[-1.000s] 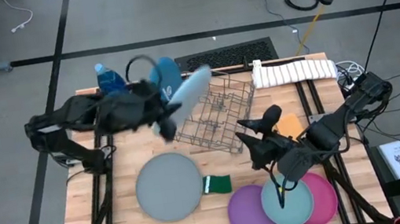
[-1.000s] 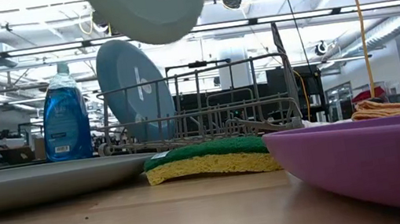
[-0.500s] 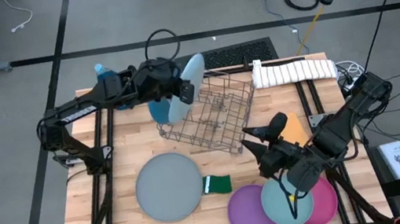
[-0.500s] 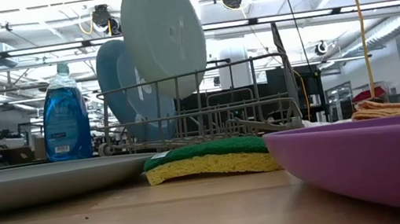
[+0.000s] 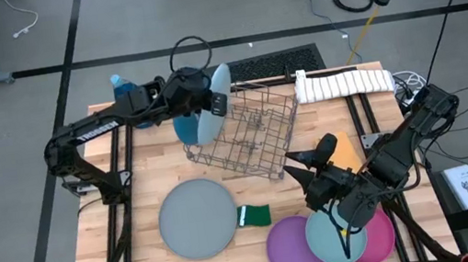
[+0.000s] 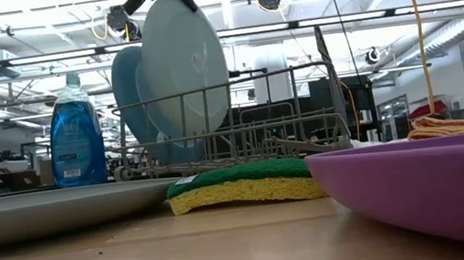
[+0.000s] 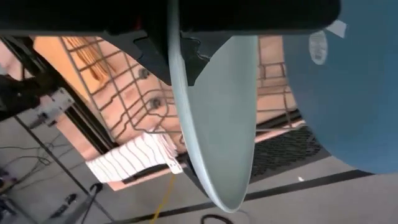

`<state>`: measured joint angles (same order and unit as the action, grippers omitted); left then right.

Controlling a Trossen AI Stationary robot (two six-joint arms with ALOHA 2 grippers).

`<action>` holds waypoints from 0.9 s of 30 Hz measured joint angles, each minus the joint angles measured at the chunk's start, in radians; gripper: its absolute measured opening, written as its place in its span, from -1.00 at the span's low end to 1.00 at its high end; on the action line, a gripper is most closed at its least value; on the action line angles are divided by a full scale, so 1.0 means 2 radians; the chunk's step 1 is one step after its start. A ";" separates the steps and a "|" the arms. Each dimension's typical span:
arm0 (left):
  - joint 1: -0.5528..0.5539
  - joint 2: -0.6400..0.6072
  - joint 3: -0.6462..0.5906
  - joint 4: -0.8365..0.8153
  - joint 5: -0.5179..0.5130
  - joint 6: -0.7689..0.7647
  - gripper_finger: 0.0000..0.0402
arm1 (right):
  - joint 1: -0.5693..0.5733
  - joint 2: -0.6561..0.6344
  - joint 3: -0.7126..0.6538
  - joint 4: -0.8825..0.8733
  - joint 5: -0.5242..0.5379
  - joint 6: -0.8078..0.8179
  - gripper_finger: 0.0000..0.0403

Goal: Sort dishes
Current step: Put the large light blue plate in the dish rack

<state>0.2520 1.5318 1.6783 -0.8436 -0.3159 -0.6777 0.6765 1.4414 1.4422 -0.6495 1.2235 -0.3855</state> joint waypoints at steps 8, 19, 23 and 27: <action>0.000 -0.003 -0.001 -0.019 -0.035 0.005 -0.99 | 0.000 0.000 0.000 0.001 -0.001 0.000 -0.15; -0.001 0.000 -0.001 -0.005 -0.013 0.002 -0.99 | 0.000 0.000 0.000 0.001 -0.001 0.000 -0.15; -0.001 0.002 -0.001 -0.002 -0.010 0.002 -0.99 | 0.000 0.000 0.000 0.001 -0.001 0.000 -0.15; -0.001 0.012 -0.001 -0.006 -0.012 0.002 -0.99 | 0.000 0.000 0.000 0.001 -0.001 0.000 -0.15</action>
<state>0.2501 1.5555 1.6772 -0.8547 -0.3398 -0.6743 0.6762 1.4414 1.4422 -0.6479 1.2221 -0.3855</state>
